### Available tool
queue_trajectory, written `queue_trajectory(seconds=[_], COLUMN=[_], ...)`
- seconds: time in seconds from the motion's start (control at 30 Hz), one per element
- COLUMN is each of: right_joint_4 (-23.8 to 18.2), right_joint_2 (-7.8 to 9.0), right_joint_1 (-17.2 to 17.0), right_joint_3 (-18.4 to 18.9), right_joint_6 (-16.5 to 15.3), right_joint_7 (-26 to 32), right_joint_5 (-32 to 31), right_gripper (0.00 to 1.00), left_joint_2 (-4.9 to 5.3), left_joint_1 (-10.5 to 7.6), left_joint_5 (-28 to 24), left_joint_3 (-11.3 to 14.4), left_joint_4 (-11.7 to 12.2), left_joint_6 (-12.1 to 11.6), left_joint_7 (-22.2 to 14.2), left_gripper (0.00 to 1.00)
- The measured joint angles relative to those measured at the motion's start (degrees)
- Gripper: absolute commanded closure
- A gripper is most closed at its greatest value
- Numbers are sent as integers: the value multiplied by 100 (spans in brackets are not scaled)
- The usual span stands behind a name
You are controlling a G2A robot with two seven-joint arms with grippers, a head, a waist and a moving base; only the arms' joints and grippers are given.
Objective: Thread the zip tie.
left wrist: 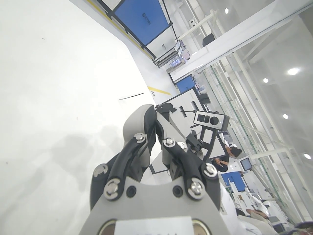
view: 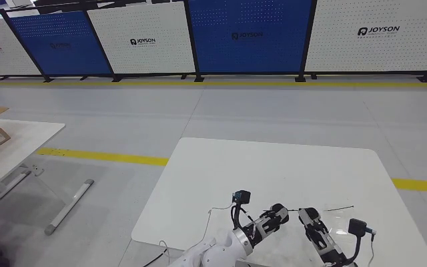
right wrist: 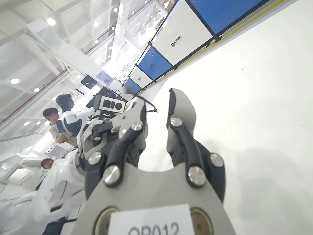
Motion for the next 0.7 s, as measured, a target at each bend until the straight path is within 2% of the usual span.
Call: queue_trajectory(seconds=[0.2, 0.3, 0.6, 0.7], right_joint_4=[-33, -57, -62, -32], right_joint_2=[39, 35, 30, 26], right_joint_1=[-40, -63, -54, 14], right_joint_3=[42, 46, 45, 63], right_joint_6=[0, 0, 2, 1], right_joint_7=[-47, -357, -348, -342], right_joint_5=[76, 273, 280, 133], right_gripper=[0, 0, 0, 0], left_joint_2=[10, 23, 23, 14], left_joint_1=[127, 165, 166, 183], left_joint_5=[-450, -652, -686, -955], left_joint_3=[-201, -269, -280, -314], left_joint_4=[-61, -86, -90, -122], left_joint_6=[-429, -633, -642, -677], left_joint_7=[174, 65, 56, 49], left_gripper=[100, 100, 100, 100])
